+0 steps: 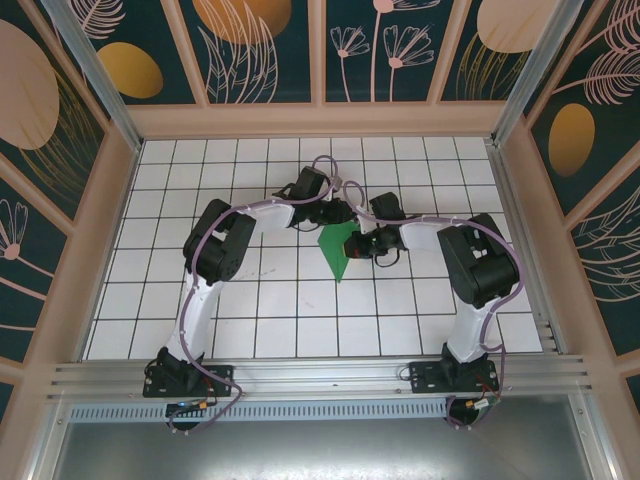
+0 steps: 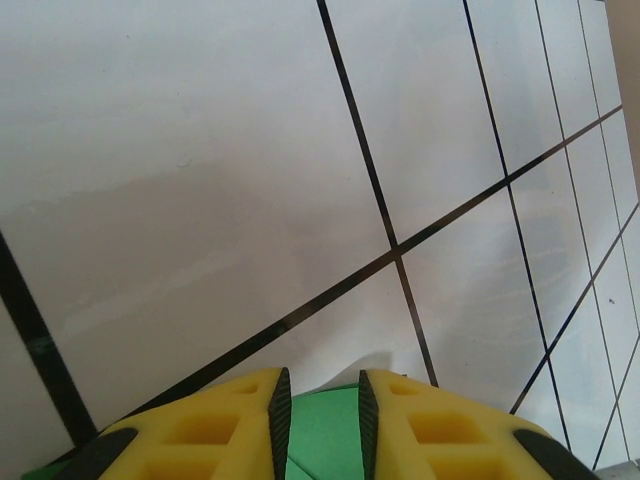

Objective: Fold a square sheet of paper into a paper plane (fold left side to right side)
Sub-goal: Fourth fold the wing at the center of the table.

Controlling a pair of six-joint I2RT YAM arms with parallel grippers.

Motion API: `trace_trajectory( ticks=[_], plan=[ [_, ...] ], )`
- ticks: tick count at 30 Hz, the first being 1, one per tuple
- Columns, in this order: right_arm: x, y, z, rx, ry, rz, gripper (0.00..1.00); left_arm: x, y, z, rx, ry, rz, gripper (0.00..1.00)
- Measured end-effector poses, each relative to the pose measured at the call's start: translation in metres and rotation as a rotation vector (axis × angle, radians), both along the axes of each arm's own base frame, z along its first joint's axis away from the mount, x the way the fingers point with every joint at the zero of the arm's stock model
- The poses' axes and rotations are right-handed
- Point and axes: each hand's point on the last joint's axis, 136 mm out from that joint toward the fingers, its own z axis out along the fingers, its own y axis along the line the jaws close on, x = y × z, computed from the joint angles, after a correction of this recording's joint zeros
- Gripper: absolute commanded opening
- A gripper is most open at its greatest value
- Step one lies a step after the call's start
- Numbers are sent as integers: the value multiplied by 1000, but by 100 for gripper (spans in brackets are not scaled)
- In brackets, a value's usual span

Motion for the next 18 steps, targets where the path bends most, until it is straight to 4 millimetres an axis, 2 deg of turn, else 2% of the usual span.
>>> trace_trajectory(
  ticks=[3,6,9,11,13,15,18],
  plan=[
    [1,-1,0,0,-2,0,0,5,8,2,14,-19,16,30],
    [1,-2,0,1,0,-2,0,11,34,4,52,-39,69,30],
    [1,-2,0,2,1,-2,0,8,58,13,63,-51,107,30],
    [1,-2,0,2,1,-2,0,2,65,22,56,-62,112,30],
    [1,-2,0,2,1,-2,0,-8,59,33,32,-78,90,30],
    [1,-2,0,2,1,-2,0,-20,45,39,2,-89,45,29],
    [1,-2,0,2,1,-2,0,-38,24,40,-22,-77,-19,30]
  ],
)
